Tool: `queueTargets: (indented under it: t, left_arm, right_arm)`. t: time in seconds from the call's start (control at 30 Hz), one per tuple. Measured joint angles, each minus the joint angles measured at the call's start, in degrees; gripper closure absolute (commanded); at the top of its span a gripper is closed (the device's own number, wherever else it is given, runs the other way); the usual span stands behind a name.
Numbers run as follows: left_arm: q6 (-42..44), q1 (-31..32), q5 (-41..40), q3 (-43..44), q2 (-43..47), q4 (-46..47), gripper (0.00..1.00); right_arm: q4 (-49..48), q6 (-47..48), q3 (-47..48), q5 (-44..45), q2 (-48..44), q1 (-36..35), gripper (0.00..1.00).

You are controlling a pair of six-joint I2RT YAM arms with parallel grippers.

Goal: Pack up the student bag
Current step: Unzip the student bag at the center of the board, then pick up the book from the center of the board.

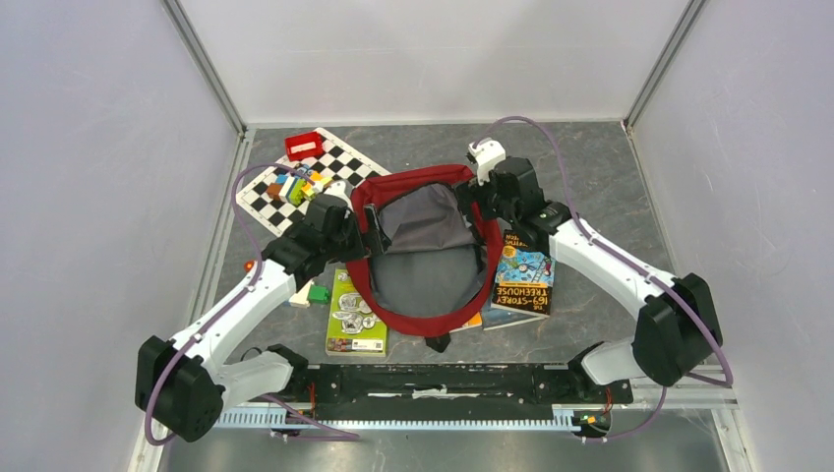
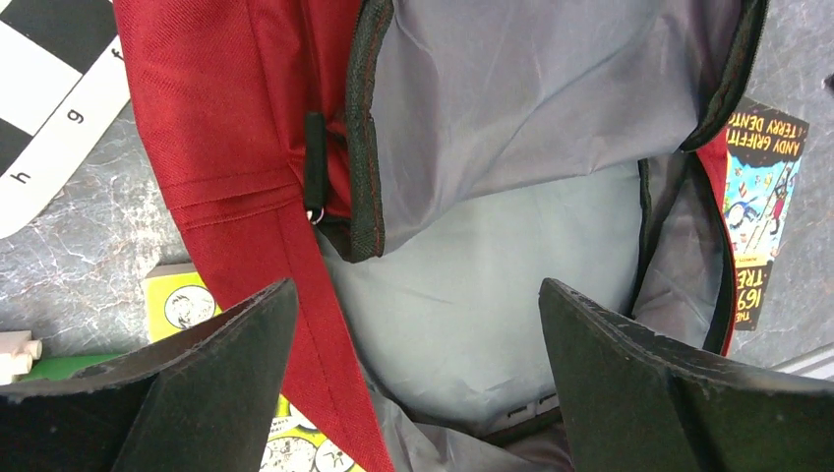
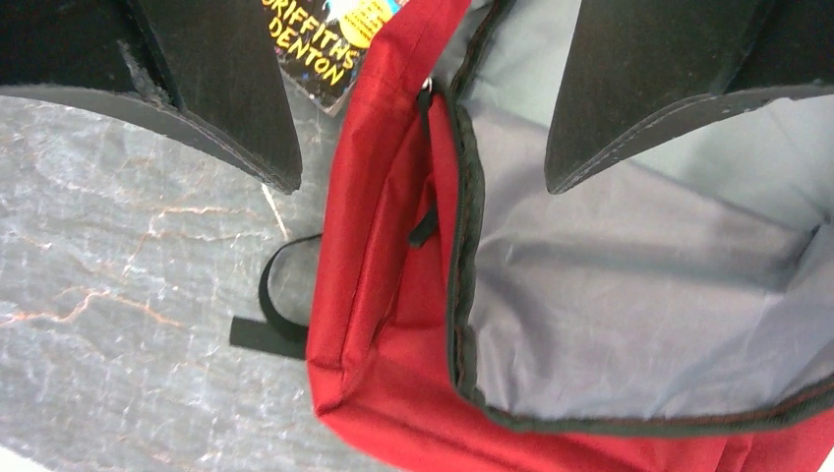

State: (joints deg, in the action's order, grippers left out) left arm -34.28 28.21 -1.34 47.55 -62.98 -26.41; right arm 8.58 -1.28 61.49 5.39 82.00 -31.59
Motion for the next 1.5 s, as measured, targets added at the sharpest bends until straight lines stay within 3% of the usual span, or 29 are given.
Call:
queueTargets:
  t: [0.13,0.23,0.37,0.47,0.77,1.0,1.23,1.5]
  left_arm:
    - [0.0,-0.8,0.3,0.0,-0.4,1.6,0.17]
    - [0.0,-1.2,1.1,-0.1,-1.2,3.3,0.26]
    - [0.0,-1.5,1.5,-0.1,-3.4,4.2,0.19]
    - [0.0,-1.5,1.7,-0.4,-3.6,4.3,0.16]
    - [1.6,-1.6,3.1,-1.0,-0.6,3.0,0.03]
    - [4.0,-4.0,7.7,-1.0,2.1,1.9,0.00]
    - [5.2,-9.9,17.7,-1.0,2.4,1.3,0.00]
    - [6.7,-12.4,22.8,-1.0,3.1,0.7,0.00]
  right_arm:
    - [0.3,-0.4,-4.0,-2.2,-3.3,0.0,0.11]
    - [0.5,-1.0,-6.8,-4.0,-5.3,0.0,0.11]
    - [1.9,-2.6,-7.8,-2.3,-5.8,0.3,0.02]
    - [2.5,-4.1,-10.4,-0.8,-8.1,2.8,0.02]
    - [3.1,-7.9,-25.4,-6.7,-20.3,24.6,0.02]
    - [-3.5,-11.0,-37.9,-22.9,-24.1,40.0,0.02]
    - [-16.0,-15.8,-42.6,-35.5,-19.6,41.5,0.07]
    - [-26.5,-18.1,-42.6,-39.5,-11.2,41.6,0.16]
